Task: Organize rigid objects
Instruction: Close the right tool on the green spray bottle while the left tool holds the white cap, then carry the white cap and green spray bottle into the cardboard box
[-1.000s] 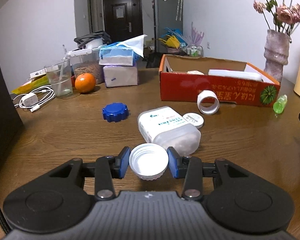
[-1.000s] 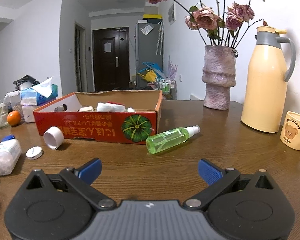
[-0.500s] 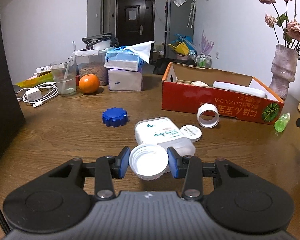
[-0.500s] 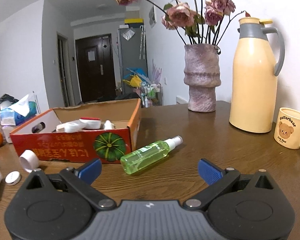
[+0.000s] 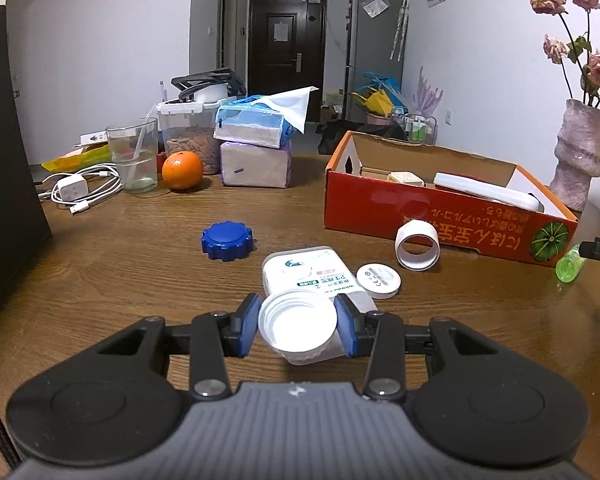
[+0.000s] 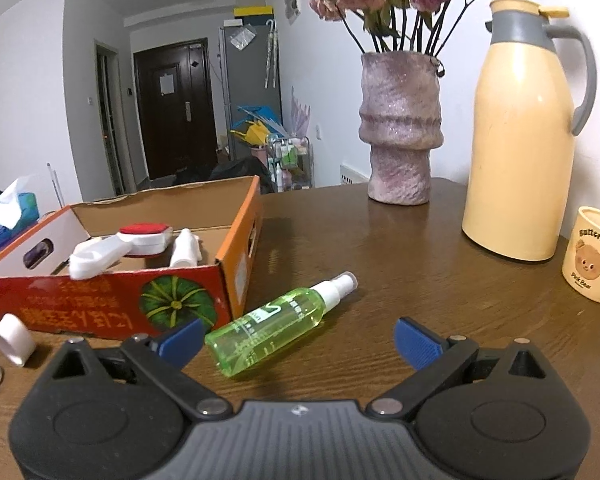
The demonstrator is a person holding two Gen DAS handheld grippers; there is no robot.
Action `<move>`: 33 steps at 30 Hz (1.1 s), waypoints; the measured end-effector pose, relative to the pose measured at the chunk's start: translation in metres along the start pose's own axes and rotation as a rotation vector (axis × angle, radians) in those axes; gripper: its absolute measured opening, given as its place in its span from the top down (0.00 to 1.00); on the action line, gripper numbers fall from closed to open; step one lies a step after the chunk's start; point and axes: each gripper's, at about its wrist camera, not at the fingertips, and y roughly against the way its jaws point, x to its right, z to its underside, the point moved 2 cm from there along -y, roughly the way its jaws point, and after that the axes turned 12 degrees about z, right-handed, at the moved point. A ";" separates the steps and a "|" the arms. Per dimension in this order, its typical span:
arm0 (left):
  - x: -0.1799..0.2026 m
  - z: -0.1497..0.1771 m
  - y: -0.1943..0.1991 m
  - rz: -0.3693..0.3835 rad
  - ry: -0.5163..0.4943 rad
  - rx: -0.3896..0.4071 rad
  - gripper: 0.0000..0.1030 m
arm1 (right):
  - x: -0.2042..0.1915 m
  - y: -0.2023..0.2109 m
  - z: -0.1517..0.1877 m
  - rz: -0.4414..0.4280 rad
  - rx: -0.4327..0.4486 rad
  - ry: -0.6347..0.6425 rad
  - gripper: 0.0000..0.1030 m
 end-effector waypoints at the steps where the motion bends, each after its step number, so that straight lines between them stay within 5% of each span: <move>1: 0.000 0.000 0.000 -0.001 0.002 0.000 0.60 | -0.001 -0.004 -0.002 0.000 -0.006 -0.001 0.06; 12: 0.000 -0.001 -0.003 -0.017 0.013 0.003 0.60 | -0.013 -0.030 -0.009 0.017 -0.086 0.013 0.23; 15: 0.000 -0.001 -0.003 -0.019 0.013 0.004 0.60 | -0.011 -0.038 -0.007 0.010 -0.146 0.013 0.37; 17: 0.000 -0.001 -0.002 -0.020 0.012 0.006 0.60 | -0.011 -0.041 -0.005 0.009 -0.183 0.016 0.56; 20: 0.000 -0.001 0.000 -0.020 0.013 0.014 0.60 | -0.012 -0.038 0.000 0.042 -0.167 0.067 0.67; 33: -0.001 -0.001 0.006 -0.005 0.016 0.027 0.60 | -0.006 -0.011 0.012 0.004 -0.127 0.048 0.71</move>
